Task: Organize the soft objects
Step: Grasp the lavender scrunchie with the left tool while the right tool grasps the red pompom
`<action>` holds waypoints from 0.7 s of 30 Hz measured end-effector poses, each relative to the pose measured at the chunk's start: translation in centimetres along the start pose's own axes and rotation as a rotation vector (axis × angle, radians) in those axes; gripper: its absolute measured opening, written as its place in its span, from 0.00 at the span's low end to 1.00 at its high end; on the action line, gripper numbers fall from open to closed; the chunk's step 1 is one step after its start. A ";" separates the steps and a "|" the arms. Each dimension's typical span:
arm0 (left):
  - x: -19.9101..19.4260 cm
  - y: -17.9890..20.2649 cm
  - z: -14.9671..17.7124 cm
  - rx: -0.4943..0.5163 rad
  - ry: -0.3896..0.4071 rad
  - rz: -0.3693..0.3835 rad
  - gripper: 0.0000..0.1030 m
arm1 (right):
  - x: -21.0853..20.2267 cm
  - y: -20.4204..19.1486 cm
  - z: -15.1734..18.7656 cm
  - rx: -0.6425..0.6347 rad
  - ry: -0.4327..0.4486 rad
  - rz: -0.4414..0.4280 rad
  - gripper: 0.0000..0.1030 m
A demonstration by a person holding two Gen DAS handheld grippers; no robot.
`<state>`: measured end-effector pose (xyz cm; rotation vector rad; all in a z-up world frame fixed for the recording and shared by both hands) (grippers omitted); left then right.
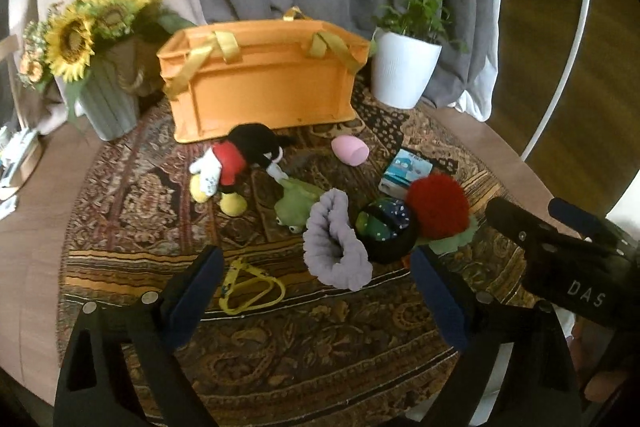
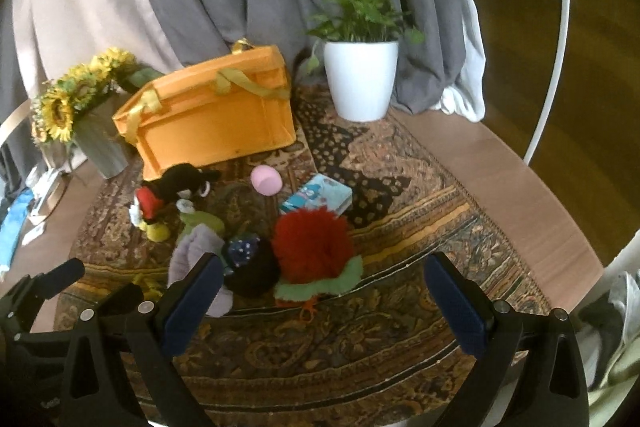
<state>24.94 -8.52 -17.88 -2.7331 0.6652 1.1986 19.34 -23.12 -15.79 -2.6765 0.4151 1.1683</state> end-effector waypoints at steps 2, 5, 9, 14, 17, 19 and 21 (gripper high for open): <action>0.9 0.0 0.2 -0.011 -0.017 0.003 0.88 | 1.1 0.2 0.2 -0.001 -0.020 -0.005 0.96; 2.2 0.3 0.3 -0.029 -0.032 -0.005 0.86 | 2.7 0.3 0.4 -0.005 -0.046 -0.031 0.96; 3.9 0.3 0.8 -0.078 -0.065 -0.040 0.80 | 5.3 0.2 0.6 -0.026 -0.097 -0.095 0.92; 5.4 0.1 1.2 -0.127 -0.086 -0.073 0.75 | 7.9 -0.1 0.9 -0.045 -0.144 -0.155 0.88; 6.2 0.1 1.5 -0.151 -0.094 -0.088 0.71 | 8.9 -0.1 0.7 -0.050 -0.159 -0.181 0.85; 6.6 0.1 1.5 -0.165 -0.100 -0.090 0.66 | 9.4 0.1 0.7 -0.054 -0.164 -0.190 0.82; 7.1 0.0 1.7 -0.187 -0.102 -0.083 0.60 | 10.1 -0.3 0.8 -0.063 -0.182 -0.212 0.79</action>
Point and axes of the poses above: each gripper's, at about its wrist camera, not at the fingertips, and x roughly the way its jaws point, y to its right, z to its underside, the point moved 10 cm from there along x, roughly the way its jaws point, and after that the axes turned 2 degrees about x, right-handed, at the moved point
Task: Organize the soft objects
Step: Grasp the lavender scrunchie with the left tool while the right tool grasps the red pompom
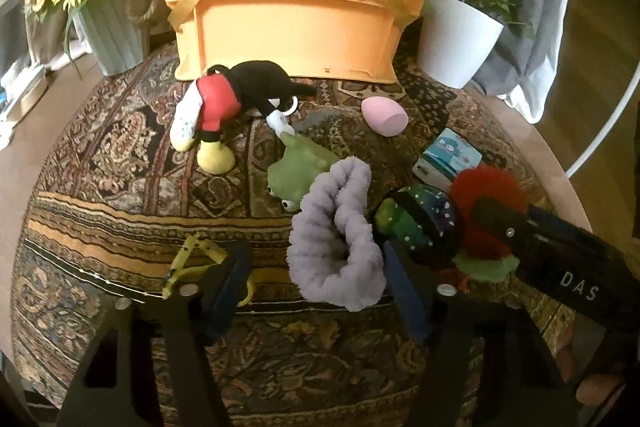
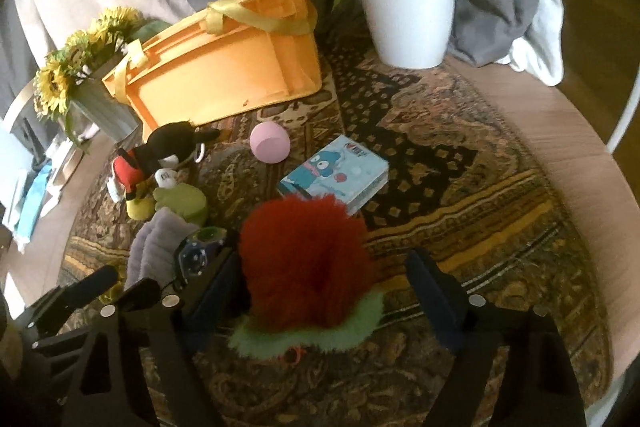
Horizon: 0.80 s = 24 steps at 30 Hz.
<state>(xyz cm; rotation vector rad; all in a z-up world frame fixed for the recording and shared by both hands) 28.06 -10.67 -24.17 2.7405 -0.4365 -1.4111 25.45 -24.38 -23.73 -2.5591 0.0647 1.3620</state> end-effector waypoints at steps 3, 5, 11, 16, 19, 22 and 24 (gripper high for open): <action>0.8 0.1 0.3 -0.026 -0.018 0.013 0.52 | 0.7 0.0 -0.1 -0.007 -0.016 -0.020 0.74; 1.4 0.4 0.5 -0.040 -0.033 0.034 0.43 | 1.0 0.1 -0.2 -0.004 -0.024 -0.031 0.72; 2.2 0.8 0.7 -0.058 -0.040 0.066 0.33 | 2.2 0.1 0.4 0.009 -0.071 -0.072 0.60; 2.2 1.5 0.7 -0.034 -0.040 0.079 0.23 | 2.6 -0.1 1.0 -0.004 -0.105 -0.095 0.42; 1.8 1.4 0.5 -0.026 -0.033 0.073 0.22 | 2.2 -0.3 0.8 -0.024 -0.094 -0.086 0.40; 0.9 1.4 0.0 -0.010 -0.007 0.059 0.22 | 1.3 -0.4 0.3 -0.045 -0.067 -0.076 0.40; 0.2 1.3 -0.3 -0.001 0.014 0.052 0.22 | 0.7 -0.4 -0.2 -0.054 -0.046 -0.068 0.40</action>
Point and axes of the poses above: each gripper's, at about its wrist camera, not at the fingertips, and x roughly the way its jaws point, y to its right, z to its underside, the point moved 10 cm from there along x, roughly the way its jaws point, and after that the axes turned 2 degrees about x, right-handed, at the moved point
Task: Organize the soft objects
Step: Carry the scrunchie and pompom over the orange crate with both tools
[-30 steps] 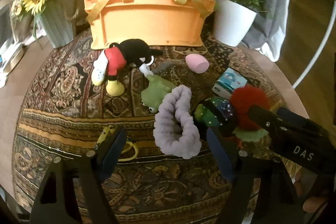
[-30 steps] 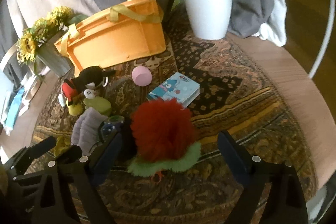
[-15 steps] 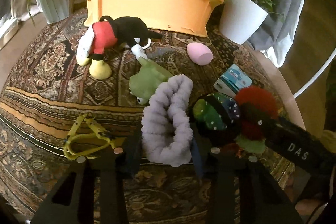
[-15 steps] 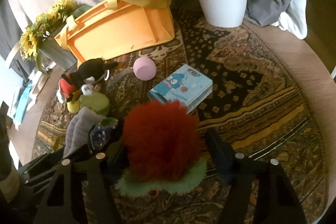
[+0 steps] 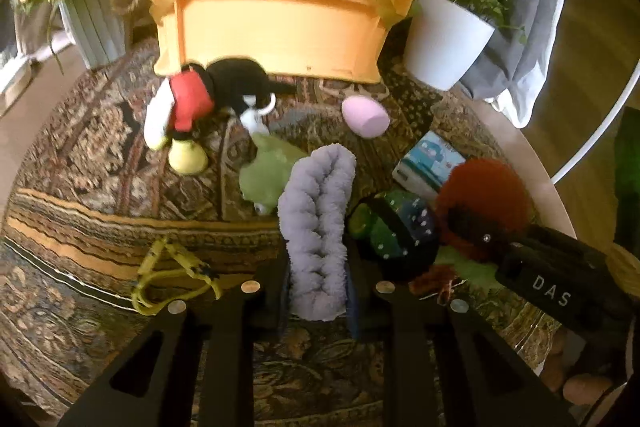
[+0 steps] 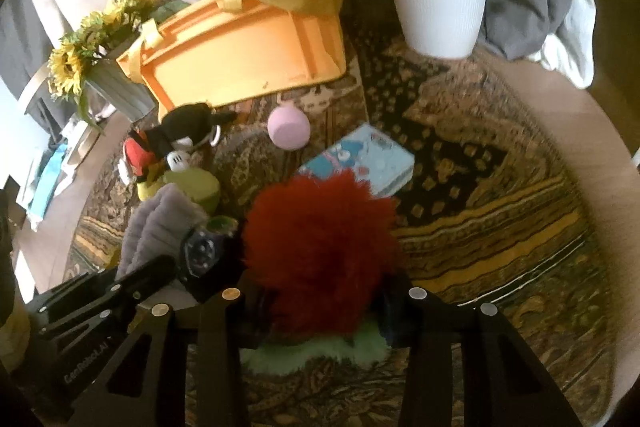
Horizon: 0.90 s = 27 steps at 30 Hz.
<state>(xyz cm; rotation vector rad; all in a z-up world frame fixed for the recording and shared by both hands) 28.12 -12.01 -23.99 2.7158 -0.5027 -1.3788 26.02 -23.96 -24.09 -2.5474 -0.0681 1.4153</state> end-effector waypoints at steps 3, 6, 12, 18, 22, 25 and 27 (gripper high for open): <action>-1.2 0.1 -0.9 0.017 0.038 -0.005 0.22 | -1.1 -0.2 -0.8 -0.004 0.029 0.003 0.40; -2.4 0.3 -1.9 0.028 0.076 -0.008 0.22 | -2.3 -0.6 -1.7 -0.008 0.058 0.000 0.40; -4.8 0.3 -4.1 0.046 0.154 -0.016 0.22 | -4.5 -1.8 -3.6 -0.025 0.121 -0.010 0.40; -7.2 0.0 -6.6 0.059 0.234 -0.027 0.22 | -6.5 -3.4 -5.7 -0.050 0.189 -0.027 0.40; -8.8 -0.3 -8.5 0.062 0.289 -0.035 0.22 | -7.8 -4.8 -7.4 -0.069 0.237 -0.043 0.40; -9.9 -0.7 -9.9 0.063 0.325 -0.041 0.22 | -8.6 -6.0 -8.8 -0.089 0.277 -0.052 0.40; -10.6 -1.0 -10.8 0.067 0.351 -0.048 0.22 | -9.0 -6.7 -9.7 -0.099 0.300 -0.061 0.40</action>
Point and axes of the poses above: each gripper's, at about its wrist camera, not at the fingertips, and x roughly the way its jaws point, y to its right, z to its underside, the point moved 10 cm from there along x, roughly the way its jaws point, and after that the axes turned 2 degrees about x, right-handed, at the moved point
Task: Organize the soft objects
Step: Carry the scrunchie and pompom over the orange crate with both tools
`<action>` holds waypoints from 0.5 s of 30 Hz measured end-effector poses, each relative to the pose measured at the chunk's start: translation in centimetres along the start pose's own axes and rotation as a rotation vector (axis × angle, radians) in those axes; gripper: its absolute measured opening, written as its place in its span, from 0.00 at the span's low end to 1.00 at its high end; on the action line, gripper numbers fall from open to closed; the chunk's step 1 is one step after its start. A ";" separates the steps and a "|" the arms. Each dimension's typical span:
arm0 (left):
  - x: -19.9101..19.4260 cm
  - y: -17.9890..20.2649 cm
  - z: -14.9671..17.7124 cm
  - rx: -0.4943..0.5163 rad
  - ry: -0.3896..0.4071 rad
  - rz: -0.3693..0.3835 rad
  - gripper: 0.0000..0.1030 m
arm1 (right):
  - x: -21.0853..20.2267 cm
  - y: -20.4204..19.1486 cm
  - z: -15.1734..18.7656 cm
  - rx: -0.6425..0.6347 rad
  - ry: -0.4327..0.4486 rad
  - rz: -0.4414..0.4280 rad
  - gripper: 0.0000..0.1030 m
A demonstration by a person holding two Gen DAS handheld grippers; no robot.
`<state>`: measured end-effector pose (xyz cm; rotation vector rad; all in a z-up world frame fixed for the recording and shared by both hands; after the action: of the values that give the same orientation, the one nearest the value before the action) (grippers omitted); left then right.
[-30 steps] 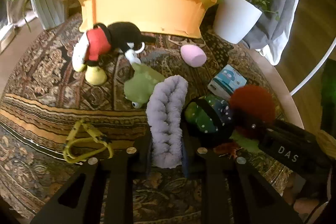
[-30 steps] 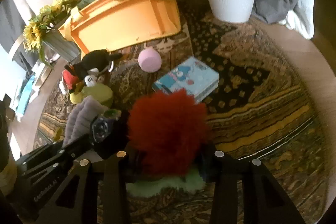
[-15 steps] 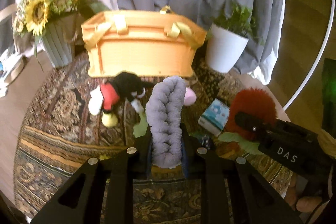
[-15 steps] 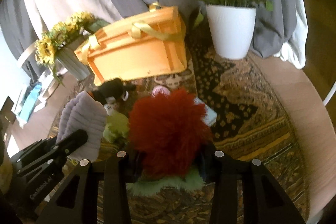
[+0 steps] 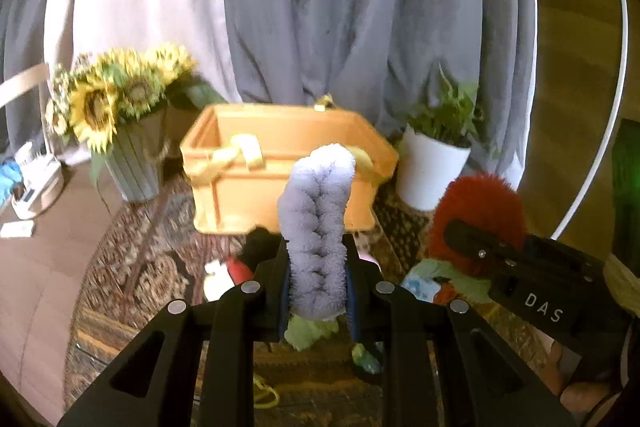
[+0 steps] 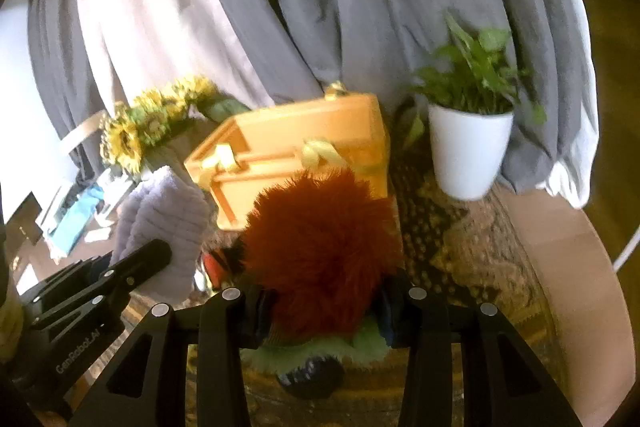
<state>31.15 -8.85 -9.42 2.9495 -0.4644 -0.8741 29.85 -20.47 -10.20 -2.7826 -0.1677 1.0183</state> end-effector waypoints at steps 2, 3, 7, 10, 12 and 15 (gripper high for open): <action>-0.2 -0.4 -1.1 0.003 0.024 -0.007 0.22 | -0.1 -0.4 -0.9 -0.008 0.022 -0.005 0.40; -0.3 -0.5 -1.5 0.004 0.032 -0.006 0.22 | 0.0 -0.8 -1.5 -0.013 0.034 -0.010 0.40; -0.4 -1.1 -3.2 0.004 0.059 -0.007 0.22 | 0.0 -1.7 -3.3 -0.025 0.071 -0.023 0.40; -0.3 -1.6 -4.3 0.005 0.079 -0.007 0.22 | 0.3 -2.2 -4.4 -0.031 0.092 -0.029 0.40; -0.2 -1.9 -5.1 0.007 0.091 -0.009 0.22 | 0.5 -2.7 -5.2 -0.037 0.108 -0.033 0.40; -0.1 -2.4 -6.4 0.014 0.117 -0.017 0.22 | 1.1 -3.3 -6.3 -0.048 0.124 -0.038 0.40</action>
<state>35.22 -6.89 -4.26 3.0006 -0.4423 -0.6974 34.61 -17.86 -5.45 -2.8638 -0.2298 0.8407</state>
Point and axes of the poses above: each gripper's, at about its wrist camera, not at the fingertips, and x roughly the way its jaws point, y to its right, z to its underside, the point moved 10 cm from there along x, roughly the way its jaws point, and after that the axes turned 2 degrees about x, right-handed, at the moved point
